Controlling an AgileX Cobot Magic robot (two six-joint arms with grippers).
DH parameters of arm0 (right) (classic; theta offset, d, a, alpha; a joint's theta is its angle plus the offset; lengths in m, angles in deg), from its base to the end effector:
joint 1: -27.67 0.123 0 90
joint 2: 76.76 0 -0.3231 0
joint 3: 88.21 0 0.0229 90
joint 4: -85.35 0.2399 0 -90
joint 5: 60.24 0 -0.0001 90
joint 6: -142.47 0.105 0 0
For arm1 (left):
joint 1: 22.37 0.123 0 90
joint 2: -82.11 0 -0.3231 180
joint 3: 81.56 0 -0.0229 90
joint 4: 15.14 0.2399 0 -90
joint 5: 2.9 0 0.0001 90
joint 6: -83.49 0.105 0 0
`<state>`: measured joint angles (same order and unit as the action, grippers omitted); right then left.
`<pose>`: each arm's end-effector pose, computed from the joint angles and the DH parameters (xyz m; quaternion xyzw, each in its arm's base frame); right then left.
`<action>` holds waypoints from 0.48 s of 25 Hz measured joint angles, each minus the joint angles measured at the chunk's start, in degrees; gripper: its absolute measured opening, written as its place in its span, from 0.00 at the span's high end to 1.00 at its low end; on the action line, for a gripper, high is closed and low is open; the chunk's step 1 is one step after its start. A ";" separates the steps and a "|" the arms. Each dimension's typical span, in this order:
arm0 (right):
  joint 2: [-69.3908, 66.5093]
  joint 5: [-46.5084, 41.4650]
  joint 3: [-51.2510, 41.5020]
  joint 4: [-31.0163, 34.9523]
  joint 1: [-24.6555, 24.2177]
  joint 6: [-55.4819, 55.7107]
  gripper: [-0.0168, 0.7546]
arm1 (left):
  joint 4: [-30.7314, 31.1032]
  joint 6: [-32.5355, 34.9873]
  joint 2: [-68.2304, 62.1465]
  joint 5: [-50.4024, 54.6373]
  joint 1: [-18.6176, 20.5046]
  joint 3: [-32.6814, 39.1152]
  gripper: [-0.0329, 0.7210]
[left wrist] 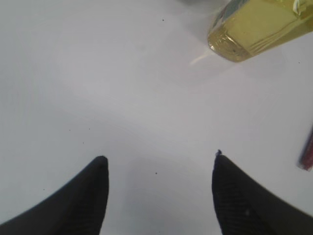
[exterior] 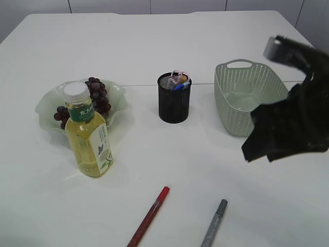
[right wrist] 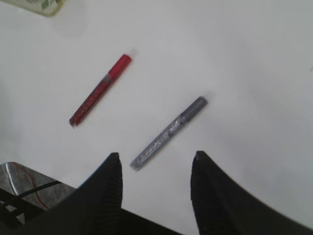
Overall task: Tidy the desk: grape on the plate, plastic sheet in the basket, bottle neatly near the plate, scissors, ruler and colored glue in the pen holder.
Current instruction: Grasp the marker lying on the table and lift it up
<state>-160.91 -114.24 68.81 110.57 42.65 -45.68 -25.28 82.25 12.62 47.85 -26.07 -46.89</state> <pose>0.2218 0.0969 0.3040 -0.0973 0.9627 0.2044 0.1481 0.1685 -0.0253 0.2952 -0.0188 0.9729 -0.0882 0.2128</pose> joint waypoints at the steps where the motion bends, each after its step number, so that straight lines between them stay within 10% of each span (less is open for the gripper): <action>1: 0.00 0.71 -1.22 -0.60 2.00 2.93 0.54 | 0.00 0.00 0.00 -0.03 0.00 0.00 0.31; 12: -11.16 9.57 -3.19 -7.31 13.07 32.08 0.66 | 0.00 0.00 0.00 -0.49 0.00 0.00 0.31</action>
<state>-172.06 -104.68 65.62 103.26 55.72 -13.61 -25.28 82.25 12.62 47.36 -26.07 -46.89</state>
